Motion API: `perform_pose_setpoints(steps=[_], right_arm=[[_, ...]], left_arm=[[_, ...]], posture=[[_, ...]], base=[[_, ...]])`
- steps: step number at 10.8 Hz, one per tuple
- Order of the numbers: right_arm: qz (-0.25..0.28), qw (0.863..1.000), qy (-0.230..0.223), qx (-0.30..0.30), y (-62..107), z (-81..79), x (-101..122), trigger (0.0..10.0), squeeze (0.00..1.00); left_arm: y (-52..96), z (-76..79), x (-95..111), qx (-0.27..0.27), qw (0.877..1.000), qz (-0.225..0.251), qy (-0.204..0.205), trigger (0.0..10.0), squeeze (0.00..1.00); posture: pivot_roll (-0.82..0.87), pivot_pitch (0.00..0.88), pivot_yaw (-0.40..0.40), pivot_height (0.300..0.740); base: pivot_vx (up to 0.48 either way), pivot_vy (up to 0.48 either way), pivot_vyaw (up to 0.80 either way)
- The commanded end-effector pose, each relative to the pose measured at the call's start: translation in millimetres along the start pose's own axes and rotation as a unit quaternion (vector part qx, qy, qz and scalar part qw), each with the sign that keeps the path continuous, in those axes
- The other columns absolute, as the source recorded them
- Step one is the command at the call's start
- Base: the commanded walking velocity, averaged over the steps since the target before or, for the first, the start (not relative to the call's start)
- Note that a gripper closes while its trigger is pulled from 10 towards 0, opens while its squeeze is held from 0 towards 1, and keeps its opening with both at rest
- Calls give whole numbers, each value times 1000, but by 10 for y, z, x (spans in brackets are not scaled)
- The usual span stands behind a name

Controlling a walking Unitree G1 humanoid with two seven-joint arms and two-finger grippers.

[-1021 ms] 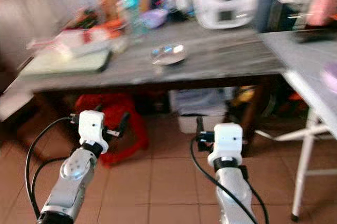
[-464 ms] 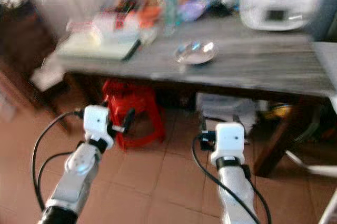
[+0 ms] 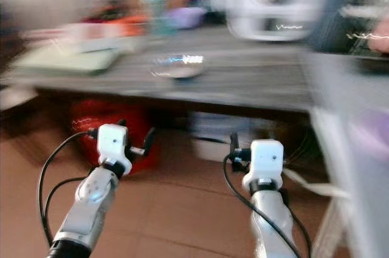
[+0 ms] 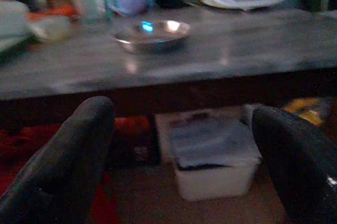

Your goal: Setting the table

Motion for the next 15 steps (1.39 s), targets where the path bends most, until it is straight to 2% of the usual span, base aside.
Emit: perform_pose_setpoints(steps=[1, 6, 8, 10, 15], right_arm=[[7, 1000, -2, 7, -21, -37, 43, 10000, 0], [1, 1000, 0, 5, -19, -21, 17, 10000, 0], [-1, 1000, -3, 3, -16, -17, 14, 10000, 0], [1, 1000, -1, 4, -17, -18, 20, 10000, 0], [0, 1000, 0, 7, -24, -20, 11, 10000, 0]], left_arm=[[-3, -49, 12, 4, 1000, 2, 4, 10000, 0], [-24, -3, 39, -11, 1000, 7, 4, 10000, 0], [-44, 24, 131, -23, 999, 23, 15, 10000, 0], [-42, 41, 137, -30, 999, 24, 18, 10000, 0], [-39, 22, 119, -28, 999, 19, 18, 10000, 0]], posture=[[-42, 0, 86, 740], [-43, 0, 87, 740], [-42, 0, 87, 740], [-43, 0, 85, 740], [-36, 0, 81, 740]], base=[[0, 0, 0], [0, 0, 0], [0, 0, -800], [0, 0, -744], [0, 0, 0]])
Point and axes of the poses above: a point about 5 cm out from each wrist's last joint towards the gripper, its own y axis pointing back from the gripper into the wrist, its own x axis along the axis of the wrist's last joint, z = x × y, the point moved 4 cm from there along -y, pointing out of the wrist towards the gripper, and after that the axes turned 13 degrees about -y, right-handed, at the moved point
